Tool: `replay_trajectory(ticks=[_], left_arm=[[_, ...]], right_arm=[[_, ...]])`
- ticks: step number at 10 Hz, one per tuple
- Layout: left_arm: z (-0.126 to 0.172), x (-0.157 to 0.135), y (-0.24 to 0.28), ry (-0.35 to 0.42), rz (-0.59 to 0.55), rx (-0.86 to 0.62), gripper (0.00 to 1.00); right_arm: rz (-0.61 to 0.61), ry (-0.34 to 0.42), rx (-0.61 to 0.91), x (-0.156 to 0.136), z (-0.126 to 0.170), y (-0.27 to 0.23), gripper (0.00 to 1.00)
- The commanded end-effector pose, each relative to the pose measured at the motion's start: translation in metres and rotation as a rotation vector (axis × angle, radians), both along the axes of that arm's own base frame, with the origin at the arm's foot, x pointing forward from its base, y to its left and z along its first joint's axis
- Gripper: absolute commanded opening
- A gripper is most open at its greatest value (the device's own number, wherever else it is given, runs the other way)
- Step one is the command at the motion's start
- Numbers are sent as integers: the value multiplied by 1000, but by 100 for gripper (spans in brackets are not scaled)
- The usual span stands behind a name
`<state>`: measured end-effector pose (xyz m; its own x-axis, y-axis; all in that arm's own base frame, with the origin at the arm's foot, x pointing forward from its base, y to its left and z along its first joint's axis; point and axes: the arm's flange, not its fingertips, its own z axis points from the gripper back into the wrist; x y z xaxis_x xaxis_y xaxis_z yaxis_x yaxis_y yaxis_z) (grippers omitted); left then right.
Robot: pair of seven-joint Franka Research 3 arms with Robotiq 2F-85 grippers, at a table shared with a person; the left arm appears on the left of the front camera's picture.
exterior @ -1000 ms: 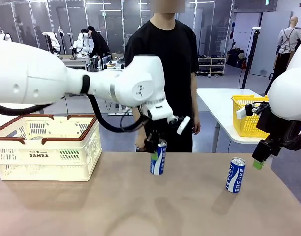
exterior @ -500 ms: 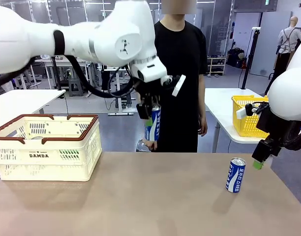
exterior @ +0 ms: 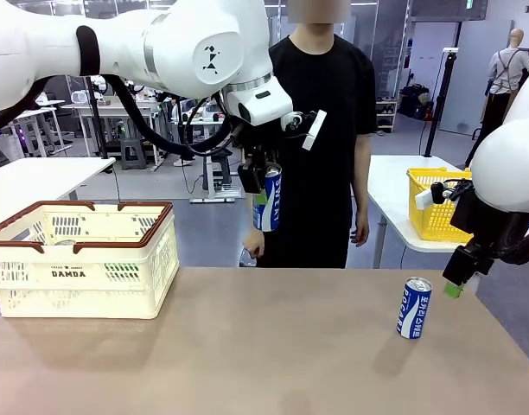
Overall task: Place the drinks into the Shopping basket.
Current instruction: Pick up one drink and place it into the Shopping basket.
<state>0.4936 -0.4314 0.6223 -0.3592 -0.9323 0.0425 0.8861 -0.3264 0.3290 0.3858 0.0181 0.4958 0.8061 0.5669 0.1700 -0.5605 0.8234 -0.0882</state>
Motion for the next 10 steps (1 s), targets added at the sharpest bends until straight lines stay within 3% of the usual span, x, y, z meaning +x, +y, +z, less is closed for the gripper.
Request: replay_trajectory(ticks=[1, 5, 6, 10], left_arm=[[3, -1, 0, 0, 1, -9, 0], [3, -1, 0, 0, 1, -9, 0], [-2, 1, 0, 4, 0, 1, 59], [18, 26, 76, -69, 174, -35, 59]], right_arm=[[1, 3, -4, 0, 1, -2, 100], [1, 3, -4, 0, 1, -2, 100], [1, 3, -4, 0, 1, -2, 100], [1, 3, -4, 0, 1, -2, 100]])
